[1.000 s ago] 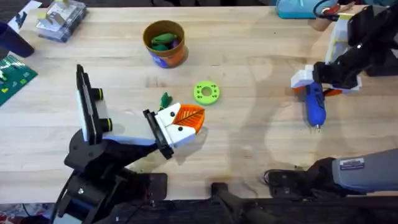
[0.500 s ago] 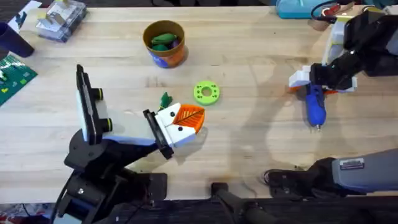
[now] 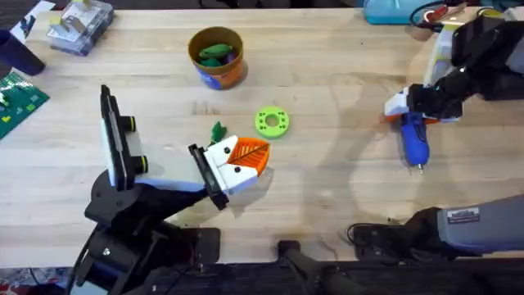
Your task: Pick up the gripper from the table and insert it into the empty holder that is missing its gripper. Then pick up a screw, insert it into the mounting hole, and use the screwdriver to tighten it. Finally, clean up the table by picking up the vegetable and placing it into the bucket.
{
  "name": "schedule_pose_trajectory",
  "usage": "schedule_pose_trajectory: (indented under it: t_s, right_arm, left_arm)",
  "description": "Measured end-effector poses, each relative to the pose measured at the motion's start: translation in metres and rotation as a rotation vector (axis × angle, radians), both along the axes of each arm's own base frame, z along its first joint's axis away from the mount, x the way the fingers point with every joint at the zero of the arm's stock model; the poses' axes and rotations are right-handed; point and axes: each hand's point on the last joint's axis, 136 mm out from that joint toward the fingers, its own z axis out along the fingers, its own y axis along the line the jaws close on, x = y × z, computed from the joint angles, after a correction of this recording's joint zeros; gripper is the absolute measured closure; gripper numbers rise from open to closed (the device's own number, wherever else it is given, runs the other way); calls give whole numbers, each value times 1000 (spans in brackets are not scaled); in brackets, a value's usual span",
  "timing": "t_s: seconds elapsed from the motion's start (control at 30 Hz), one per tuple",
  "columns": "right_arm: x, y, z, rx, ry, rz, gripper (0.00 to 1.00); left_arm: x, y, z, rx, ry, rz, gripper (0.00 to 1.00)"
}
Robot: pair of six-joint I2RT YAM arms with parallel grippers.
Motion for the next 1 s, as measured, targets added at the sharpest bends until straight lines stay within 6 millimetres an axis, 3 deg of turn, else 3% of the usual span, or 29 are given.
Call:
schedule_pose_trajectory:
  t_s: [0.17,0.27,0.33,0.53,0.63,0.77,0.8,0.83,1.0]
  right_arm:
    - [0,-1,0,-6,2,-1,538]
    - [0,-4,-2,-17,6,-1,888]
    - [0,-4,-3,-17,8,-2,977]
    - [-5,-2,1,-8,26,-2,976]
    - [-3,-1,13,-13,-16,-2,976]
    - [11,-4,58,-50,-171,-1,976]
    - [18,-4,86,-64,-264,3,976]
    - [20,-3,98,-69,-302,5,976]
    - [16,2,131,-78,-402,12,976]
  left_arm:
    - [0,0,0,0,0,0,985]
    - [0,0,0,0,0,0,985]
    - [0,0,0,0,0,0,985]
    - [0,0,0,0,0,0,985]
    - [0,0,0,0,0,0,985]
    - [0,0,0,0,0,1,985]
    - [0,0,0,0,0,1,985]
    - [0,0,0,0,0,1,985]
    - [0,0,0,0,0,1,985]
